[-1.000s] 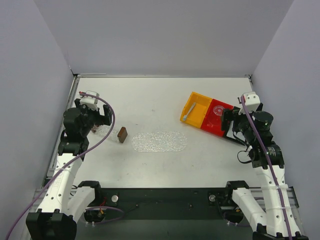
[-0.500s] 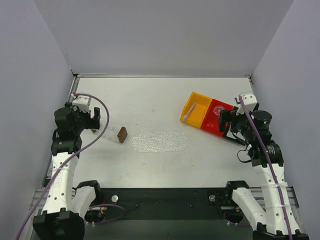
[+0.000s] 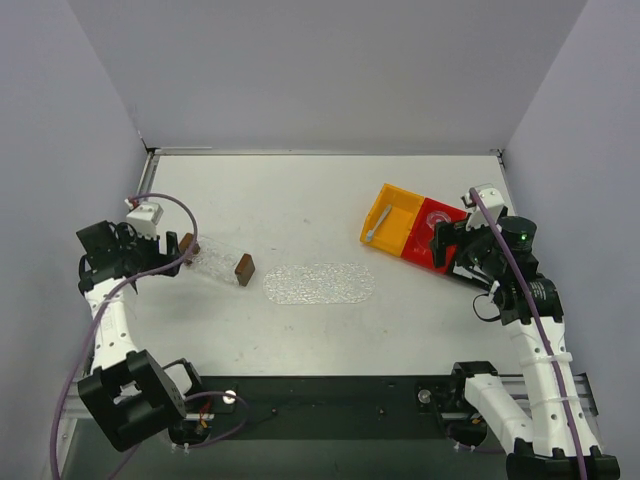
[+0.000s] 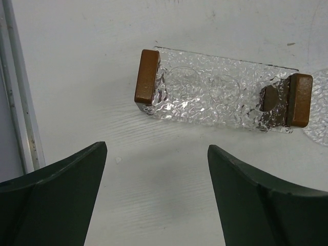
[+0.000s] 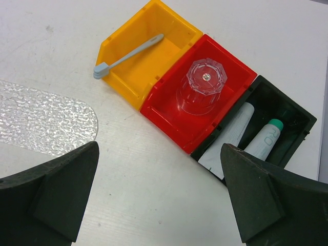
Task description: Prepare toiletry sets of a toothbrush and toothpaste on the tray
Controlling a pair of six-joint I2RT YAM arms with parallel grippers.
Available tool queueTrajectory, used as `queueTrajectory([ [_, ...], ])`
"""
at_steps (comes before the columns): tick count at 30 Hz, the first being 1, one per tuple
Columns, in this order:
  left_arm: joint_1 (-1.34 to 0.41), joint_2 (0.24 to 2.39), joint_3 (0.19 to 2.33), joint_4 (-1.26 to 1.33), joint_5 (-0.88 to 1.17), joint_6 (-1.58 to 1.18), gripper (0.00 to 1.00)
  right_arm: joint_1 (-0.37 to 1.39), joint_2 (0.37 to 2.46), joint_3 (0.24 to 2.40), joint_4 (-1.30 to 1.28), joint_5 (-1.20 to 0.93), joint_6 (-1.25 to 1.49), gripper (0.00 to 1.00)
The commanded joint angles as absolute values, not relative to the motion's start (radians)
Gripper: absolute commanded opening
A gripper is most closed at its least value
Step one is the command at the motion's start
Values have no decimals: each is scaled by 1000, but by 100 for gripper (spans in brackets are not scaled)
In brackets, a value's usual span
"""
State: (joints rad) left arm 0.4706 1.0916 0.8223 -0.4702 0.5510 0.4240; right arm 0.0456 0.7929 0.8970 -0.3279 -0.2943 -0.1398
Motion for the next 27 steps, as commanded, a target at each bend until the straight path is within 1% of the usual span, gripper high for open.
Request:
queueTrajectory([
  [1,502,1159,868,-479,669,502,91,49,790,914,-324,-324,-160,100],
  [10,497,1336,939,-368,742,361,88,60,798,914,-328,-324,-172,100],
  [13,476,1386,972,-351,712,347,86,69,804,916,-330,-313,-176,100],
  [21,335,1462,1020,-322,520,400,86,75,810,913,-331,-301,-183,100],
  [23,321,1485,1029,-319,476,403,86,75,810,914,-333,-302,-183,100],
  [27,316,1526,1051,-325,459,420,86,75,805,913,-333,-302,-183,100],
])
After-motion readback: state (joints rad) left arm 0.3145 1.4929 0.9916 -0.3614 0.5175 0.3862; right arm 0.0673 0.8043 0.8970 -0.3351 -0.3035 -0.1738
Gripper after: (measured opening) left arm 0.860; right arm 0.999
